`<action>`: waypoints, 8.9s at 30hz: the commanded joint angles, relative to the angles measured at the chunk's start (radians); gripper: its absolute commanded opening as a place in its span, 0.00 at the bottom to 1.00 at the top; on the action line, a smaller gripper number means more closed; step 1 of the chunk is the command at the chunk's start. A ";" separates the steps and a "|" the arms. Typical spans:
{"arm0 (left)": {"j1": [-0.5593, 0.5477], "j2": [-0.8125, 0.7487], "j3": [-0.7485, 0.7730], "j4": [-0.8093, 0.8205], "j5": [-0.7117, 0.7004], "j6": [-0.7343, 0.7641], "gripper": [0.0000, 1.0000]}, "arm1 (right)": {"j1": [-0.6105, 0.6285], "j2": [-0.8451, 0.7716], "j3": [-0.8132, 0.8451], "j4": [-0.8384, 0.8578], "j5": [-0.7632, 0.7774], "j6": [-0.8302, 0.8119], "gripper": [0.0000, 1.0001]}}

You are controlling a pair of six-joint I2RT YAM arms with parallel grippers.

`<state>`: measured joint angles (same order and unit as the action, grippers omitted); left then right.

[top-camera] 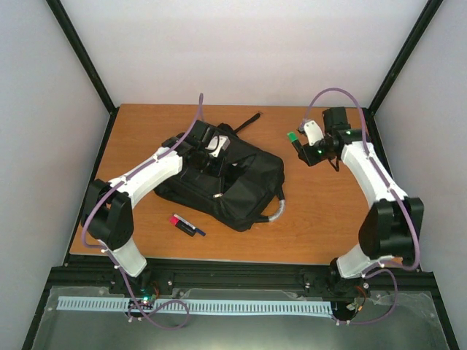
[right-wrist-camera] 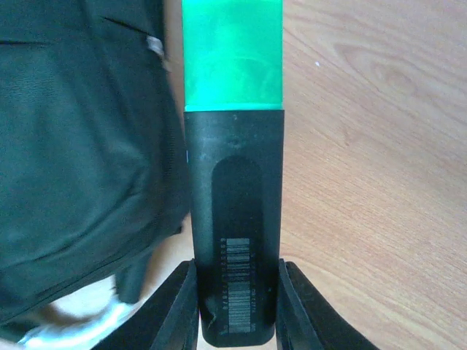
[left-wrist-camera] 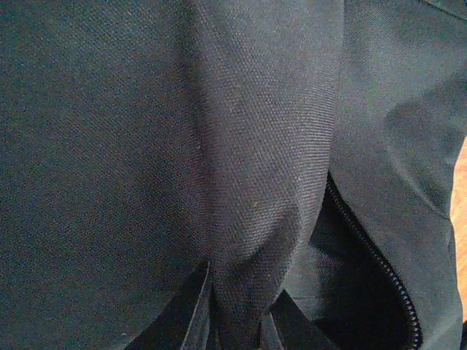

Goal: Pack the student bag
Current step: Pick up the stationery from the center of the board, then place the stationery in the student bag, then adjust the student bag at the center of the board, then pick up the stationery from the center of the board.

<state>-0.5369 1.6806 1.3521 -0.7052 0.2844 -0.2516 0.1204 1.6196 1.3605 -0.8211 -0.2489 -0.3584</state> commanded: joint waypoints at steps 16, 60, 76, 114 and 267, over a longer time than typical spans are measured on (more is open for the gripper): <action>-0.006 0.004 0.049 -0.005 0.055 -0.025 0.12 | 0.266 -0.175 -0.037 -0.188 -0.189 -0.018 0.18; -0.006 -0.037 0.035 0.019 0.075 -0.032 0.12 | 0.469 0.335 0.315 -0.139 -0.124 0.097 0.36; -0.007 -0.063 0.038 0.012 0.071 -0.026 0.12 | 0.464 0.051 -0.055 0.003 -0.054 -0.014 0.13; -0.027 -0.049 0.049 -0.013 0.044 -0.028 0.29 | 0.468 0.141 -0.062 0.347 -0.179 0.080 0.16; -0.066 -0.325 -0.654 -0.234 -0.281 -0.655 0.42 | 0.091 -0.509 -0.488 0.254 -0.356 -0.176 0.68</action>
<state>-0.6041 1.3441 0.6941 -0.9363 -0.0109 -0.9306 0.2054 1.1152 0.8661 -0.5636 -0.5827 -0.5175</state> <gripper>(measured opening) 0.424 0.679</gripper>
